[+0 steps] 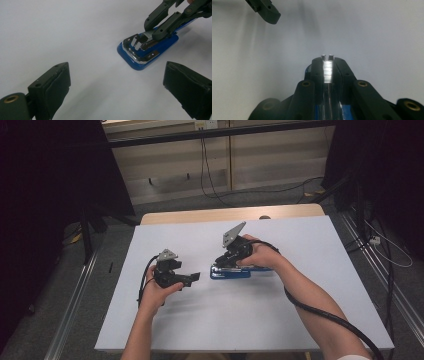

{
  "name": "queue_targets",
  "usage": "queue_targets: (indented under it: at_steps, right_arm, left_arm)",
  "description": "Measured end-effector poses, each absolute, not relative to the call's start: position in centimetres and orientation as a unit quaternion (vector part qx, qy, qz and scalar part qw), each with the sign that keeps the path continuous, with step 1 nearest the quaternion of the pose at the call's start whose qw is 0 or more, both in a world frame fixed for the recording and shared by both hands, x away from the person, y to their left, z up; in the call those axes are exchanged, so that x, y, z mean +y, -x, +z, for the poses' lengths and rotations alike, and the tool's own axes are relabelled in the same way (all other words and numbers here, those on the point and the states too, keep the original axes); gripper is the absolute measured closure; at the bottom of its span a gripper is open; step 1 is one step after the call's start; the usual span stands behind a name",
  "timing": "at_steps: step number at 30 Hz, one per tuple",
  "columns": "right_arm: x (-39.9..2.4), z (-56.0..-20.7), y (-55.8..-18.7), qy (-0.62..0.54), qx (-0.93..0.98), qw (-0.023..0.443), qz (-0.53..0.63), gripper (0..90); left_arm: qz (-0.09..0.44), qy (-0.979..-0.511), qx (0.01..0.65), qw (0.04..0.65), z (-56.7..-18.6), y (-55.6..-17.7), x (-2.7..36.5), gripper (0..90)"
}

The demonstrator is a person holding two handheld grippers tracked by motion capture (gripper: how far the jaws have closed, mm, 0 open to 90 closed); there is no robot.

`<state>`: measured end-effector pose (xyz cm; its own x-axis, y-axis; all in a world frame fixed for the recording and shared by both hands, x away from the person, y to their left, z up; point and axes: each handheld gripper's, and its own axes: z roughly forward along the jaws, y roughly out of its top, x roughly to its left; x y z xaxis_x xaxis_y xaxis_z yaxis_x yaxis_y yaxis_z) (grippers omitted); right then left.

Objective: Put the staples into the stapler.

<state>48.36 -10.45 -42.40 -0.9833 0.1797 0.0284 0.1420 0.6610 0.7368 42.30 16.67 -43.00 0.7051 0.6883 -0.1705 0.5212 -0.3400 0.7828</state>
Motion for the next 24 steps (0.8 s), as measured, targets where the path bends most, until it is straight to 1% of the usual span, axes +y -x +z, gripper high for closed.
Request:
queue_targets:
  at_steps: [24]
  right_arm:
    - [-10.29,-43.01,-48.75,-0.074,0.911,0.023,0.404,79.8]
  left_arm:
    - [0.095,-0.814,0.375,0.433,-43.2,-42.39,16.75,7.6]
